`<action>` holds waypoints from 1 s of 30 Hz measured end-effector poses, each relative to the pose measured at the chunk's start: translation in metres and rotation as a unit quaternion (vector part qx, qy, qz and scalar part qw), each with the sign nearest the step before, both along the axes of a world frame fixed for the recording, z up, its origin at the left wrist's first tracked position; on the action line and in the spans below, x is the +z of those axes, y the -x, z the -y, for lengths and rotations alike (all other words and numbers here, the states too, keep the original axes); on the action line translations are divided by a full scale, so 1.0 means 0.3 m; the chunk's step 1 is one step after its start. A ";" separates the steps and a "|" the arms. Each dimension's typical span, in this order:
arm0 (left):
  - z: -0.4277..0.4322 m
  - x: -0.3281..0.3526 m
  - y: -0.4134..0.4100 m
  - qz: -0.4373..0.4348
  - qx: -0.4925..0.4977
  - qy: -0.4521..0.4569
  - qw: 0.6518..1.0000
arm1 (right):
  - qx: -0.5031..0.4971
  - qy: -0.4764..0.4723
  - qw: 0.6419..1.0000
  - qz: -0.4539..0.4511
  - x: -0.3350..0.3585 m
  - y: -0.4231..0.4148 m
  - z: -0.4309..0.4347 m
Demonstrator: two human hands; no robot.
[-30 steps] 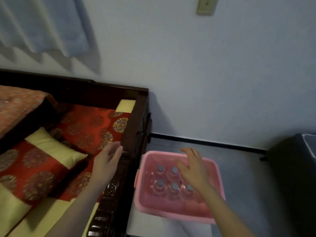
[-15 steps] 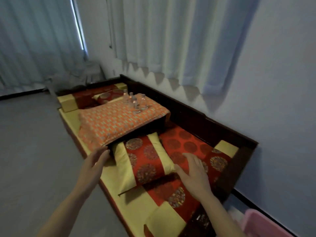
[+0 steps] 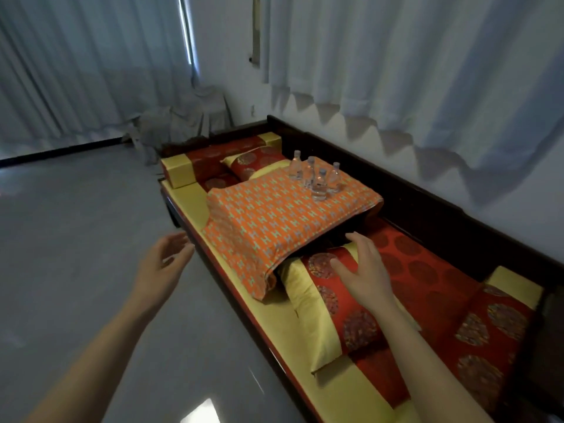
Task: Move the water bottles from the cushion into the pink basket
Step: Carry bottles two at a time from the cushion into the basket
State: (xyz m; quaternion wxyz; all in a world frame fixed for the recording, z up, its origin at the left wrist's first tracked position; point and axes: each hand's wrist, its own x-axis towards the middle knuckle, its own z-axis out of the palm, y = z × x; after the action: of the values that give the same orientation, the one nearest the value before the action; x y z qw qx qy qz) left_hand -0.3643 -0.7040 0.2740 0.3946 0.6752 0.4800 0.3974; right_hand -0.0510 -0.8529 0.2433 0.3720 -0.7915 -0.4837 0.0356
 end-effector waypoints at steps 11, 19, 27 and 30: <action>-0.793 -0.050 -0.152 -0.059 -0.045 -0.007 0.997 | -0.035 0.003 0.999 -0.030 -0.049 -0.138 -0.714; -1.365 -0.061 -0.293 -0.073 -0.062 -0.009 0.995 | -0.054 0.022 0.998 -0.013 -0.048 -0.204 -1.224; -1.906 -0.164 -0.500 -0.115 -0.198 -0.028 0.973 | -0.149 0.023 0.988 -0.032 -0.132 -0.223 -1.595; -2.115 -0.187 -0.627 -0.158 -0.272 -0.051 0.948 | -0.220 0.036 0.973 -0.054 -0.181 -0.228 -1.696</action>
State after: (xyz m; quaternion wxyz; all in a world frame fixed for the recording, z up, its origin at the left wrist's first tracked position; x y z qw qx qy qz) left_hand -0.1761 -0.0695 0.2178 0.3718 0.8536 0.3131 0.1872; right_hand 0.0174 -0.3441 0.1892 0.3679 -0.8880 -0.2756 0.0133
